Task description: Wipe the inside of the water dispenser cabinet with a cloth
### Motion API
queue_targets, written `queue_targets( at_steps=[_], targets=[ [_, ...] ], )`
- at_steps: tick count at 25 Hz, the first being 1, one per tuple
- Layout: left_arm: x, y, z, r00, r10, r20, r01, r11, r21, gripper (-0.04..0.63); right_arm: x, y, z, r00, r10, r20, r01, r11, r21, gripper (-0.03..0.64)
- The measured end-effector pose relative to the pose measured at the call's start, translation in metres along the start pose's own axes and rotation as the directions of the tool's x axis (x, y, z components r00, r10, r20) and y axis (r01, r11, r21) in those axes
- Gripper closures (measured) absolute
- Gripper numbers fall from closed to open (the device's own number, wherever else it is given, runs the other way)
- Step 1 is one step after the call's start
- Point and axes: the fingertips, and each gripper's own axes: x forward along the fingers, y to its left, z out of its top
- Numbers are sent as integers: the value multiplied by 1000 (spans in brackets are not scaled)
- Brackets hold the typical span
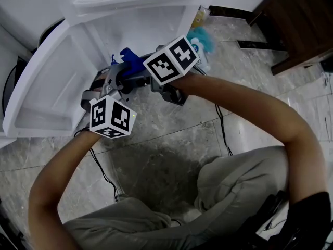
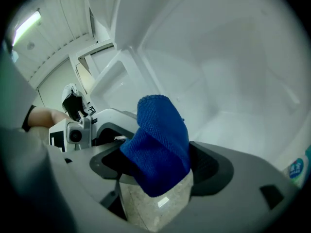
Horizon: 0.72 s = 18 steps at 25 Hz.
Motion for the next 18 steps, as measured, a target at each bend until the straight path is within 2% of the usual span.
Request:
queue_targets(
  at_steps=[2,3,4,7,9,12,15,18],
  targets=[
    [1,-6,8,1000,-17,19,16,999,50,455,-3,-1,-4,1000,8,-20,-7,1000,16,255],
    [3,-8,11,999,-27,30,26,998,60,438,-5,-1,-6,1000,10,-29,-10,1000,9,317],
    [4,-10,13,999,-36,41,34,998,57,410,-8,-1,-6,999,9,-36,-9,1000,-7,361],
    [6,-9,13,997,-49,60,47,998,38,350,-13,-4,-6,999,2,-47,-4,999,-42,416],
    [5,-4,9,997,-46,69,46,999,3,313,-16,-8,-5,999,2,-44,-3,1000,-28,430],
    [1,7,-4,998,-23,60,28,996,-88,308,-21,-23,2,999,-28,-22,28,999,-16,431],
    [-2,13,-28,1000,-8,4,8,989,-149,308,-25,-44,12,993,-114,6,114,992,-50,433],
    [-5,15,-47,999,-8,-35,0,977,-212,329,-26,-59,32,979,-178,102,187,979,-83,433]
  ],
)
